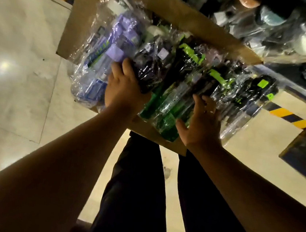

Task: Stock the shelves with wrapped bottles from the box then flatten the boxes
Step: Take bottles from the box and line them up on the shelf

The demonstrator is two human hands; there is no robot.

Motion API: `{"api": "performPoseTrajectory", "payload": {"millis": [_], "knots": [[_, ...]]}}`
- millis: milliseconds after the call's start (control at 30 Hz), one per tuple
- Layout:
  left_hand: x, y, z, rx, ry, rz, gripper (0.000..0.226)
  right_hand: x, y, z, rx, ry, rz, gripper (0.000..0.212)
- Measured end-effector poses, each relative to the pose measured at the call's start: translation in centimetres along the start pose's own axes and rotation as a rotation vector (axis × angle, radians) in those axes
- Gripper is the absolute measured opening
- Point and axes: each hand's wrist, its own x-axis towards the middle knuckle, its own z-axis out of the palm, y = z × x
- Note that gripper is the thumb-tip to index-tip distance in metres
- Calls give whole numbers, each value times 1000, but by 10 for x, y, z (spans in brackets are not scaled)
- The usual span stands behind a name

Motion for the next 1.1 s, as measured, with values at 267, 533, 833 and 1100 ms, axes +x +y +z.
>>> {"api": "performPoseTrajectory", "payload": {"millis": [267, 533, 833, 1100], "knots": [[-26, 14, -18, -164, -85, 33, 102, 23, -1, 18, 545, 164, 473, 113], [-19, 6, -3, -206, -156, 77, 104, 59, -6, 33, 802, 206, 659, 120], [-27, 13, -14, -316, -260, 18, 106, 37, -4, 30, 845, 334, 594, 111], [-77, 50, -99, -691, -347, 50, 95, -63, -21, -64, 995, 336, 329, 97]]}}
